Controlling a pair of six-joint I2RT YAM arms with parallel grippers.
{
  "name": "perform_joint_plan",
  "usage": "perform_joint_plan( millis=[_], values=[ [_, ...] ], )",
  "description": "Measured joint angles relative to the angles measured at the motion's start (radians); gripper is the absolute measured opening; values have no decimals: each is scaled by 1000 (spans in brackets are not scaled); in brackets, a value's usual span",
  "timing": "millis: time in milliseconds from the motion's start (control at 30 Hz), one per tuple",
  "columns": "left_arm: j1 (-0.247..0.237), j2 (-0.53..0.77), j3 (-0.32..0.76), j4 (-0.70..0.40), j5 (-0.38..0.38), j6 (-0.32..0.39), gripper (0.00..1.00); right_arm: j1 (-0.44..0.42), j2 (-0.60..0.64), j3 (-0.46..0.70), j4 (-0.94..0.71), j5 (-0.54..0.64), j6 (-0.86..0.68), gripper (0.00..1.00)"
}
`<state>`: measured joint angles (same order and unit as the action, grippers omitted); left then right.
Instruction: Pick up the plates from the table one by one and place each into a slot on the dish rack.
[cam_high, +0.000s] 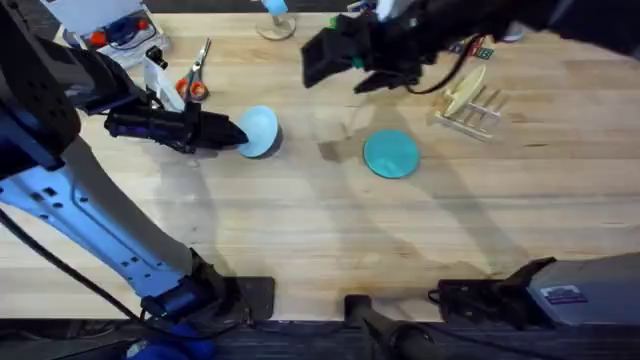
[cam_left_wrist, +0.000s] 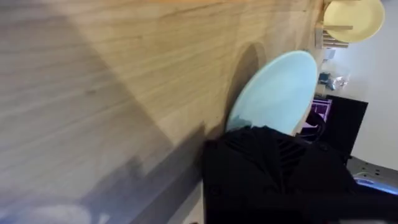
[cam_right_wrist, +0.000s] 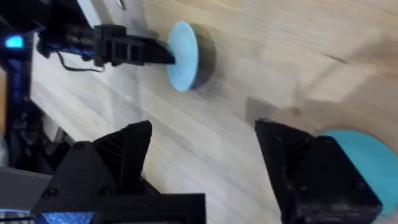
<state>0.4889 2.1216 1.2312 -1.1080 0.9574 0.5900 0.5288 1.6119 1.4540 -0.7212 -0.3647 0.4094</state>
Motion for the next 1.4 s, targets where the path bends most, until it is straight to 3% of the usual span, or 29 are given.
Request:
perform_joint_plan(
  millis=[233,567,1100,1400],
  values=[
    [0,0,0,0,0,0,40,48,140,0,171,-89,20,996],
    [0,0,0,1,0,0,40,118,322,0,334,-116,92,995],
    [0,0,0,2,0,-4,40,175,471,0,507,-122,212,995],
    [0,0,0,2,0,-4,41,175,501,0,580,-123,284,871]
  ],
)
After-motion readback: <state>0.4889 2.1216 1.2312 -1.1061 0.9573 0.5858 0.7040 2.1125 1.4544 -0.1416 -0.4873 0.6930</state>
